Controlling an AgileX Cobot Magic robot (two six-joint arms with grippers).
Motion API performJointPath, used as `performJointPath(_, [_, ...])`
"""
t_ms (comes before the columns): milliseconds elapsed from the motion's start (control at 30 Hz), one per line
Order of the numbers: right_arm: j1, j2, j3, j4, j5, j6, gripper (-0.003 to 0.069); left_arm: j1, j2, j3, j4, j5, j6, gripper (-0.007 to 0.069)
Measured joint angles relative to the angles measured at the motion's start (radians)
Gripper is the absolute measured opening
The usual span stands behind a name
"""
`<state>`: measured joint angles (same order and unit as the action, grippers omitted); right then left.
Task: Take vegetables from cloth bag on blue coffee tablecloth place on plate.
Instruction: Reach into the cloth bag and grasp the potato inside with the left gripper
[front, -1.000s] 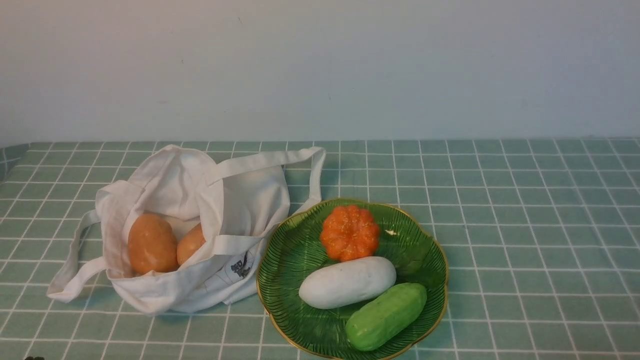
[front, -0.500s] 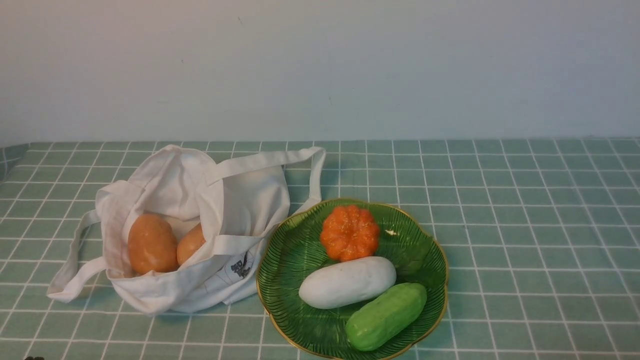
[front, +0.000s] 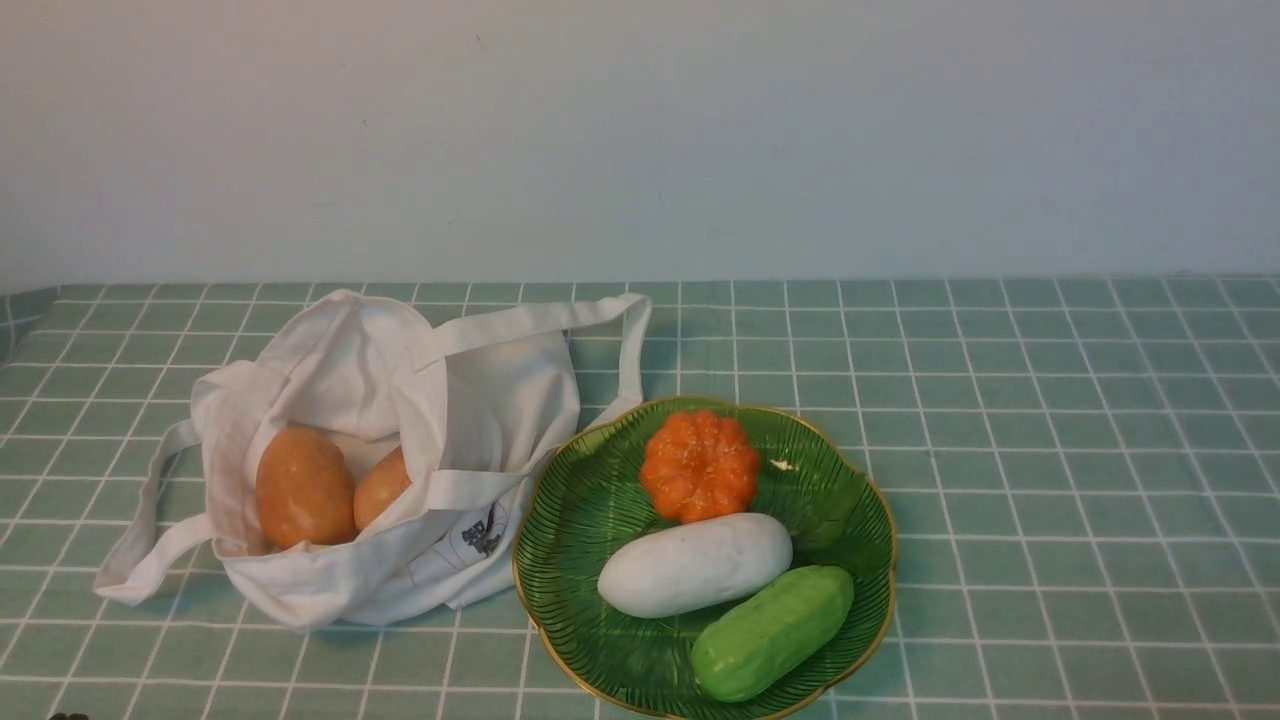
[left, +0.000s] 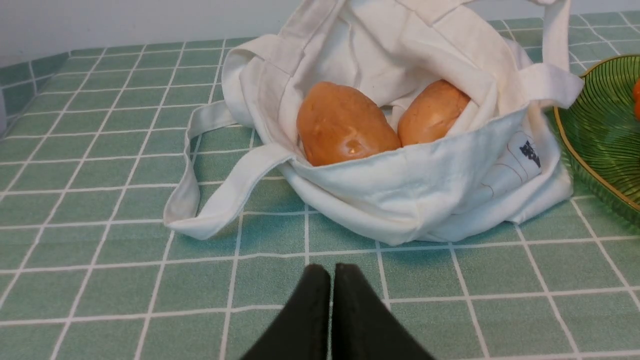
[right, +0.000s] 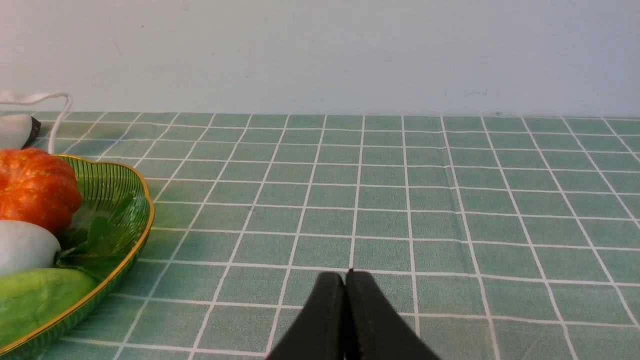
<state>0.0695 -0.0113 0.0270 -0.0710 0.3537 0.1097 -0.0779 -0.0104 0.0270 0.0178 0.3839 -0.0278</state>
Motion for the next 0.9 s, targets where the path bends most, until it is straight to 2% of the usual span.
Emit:
performJointPath(167, [0.000,0.000,0.000,0.000,0.000,0.000,-0.0016,0.000,0.000,0.000,-0.006,-0.001,-0.008,-0.0005])
performJointPath(233, [0.000,0.000,0.000,0.000,0.000,0.000,-0.0016,0.000,0.000,0.000,-0.082,-0.027,-0.060,-0.0005])
performJointPath(333, [0.000,0.000,0.000,0.000,0.000,0.000,-0.0016,0.000,0.000,0.002,-0.330,-0.087,-0.221,-0.0005])
performJointPath(367, [0.000,0.000,0.000,0.000,0.000,0.000,-0.0016,0.000,0.000,0.002,-0.373,-0.091,-0.234,-0.0005])
performJointPath(400, [0.000,0.000,0.000,0.000,0.000,0.000,-0.0016,0.000,0.000,0.002,-0.541,-0.115,-0.332,-0.0005])
performJointPath(467, [0.000,0.000,0.000,0.000,0.000,0.000,-0.0016,0.000,0.000,0.002,-0.651,-0.128,-0.392,-0.0005])
performJointPath(500, [0.000,0.000,0.000,0.000,0.000,0.000,-0.0016,0.000,0.000,0.002,-0.753,-0.140,-0.426,-0.0005])
performJointPath(600, [0.000,0.000,0.000,0.000,0.000,0.000,-0.0016,0.000,0.000,0.002,-0.879,-0.185,-0.434,-0.0005])
performJointPath(800, [0.000,0.000,0.000,0.000,0.000,0.000,-0.0016,0.000,0.000,-0.006,-0.918,-0.233,-0.377,-0.0005])
performJointPath(900, [0.000,0.000,0.000,0.000,0.000,0.000,-0.0016,0.000,0.003,-0.128,-0.908,-0.196,-0.249,-0.0005])
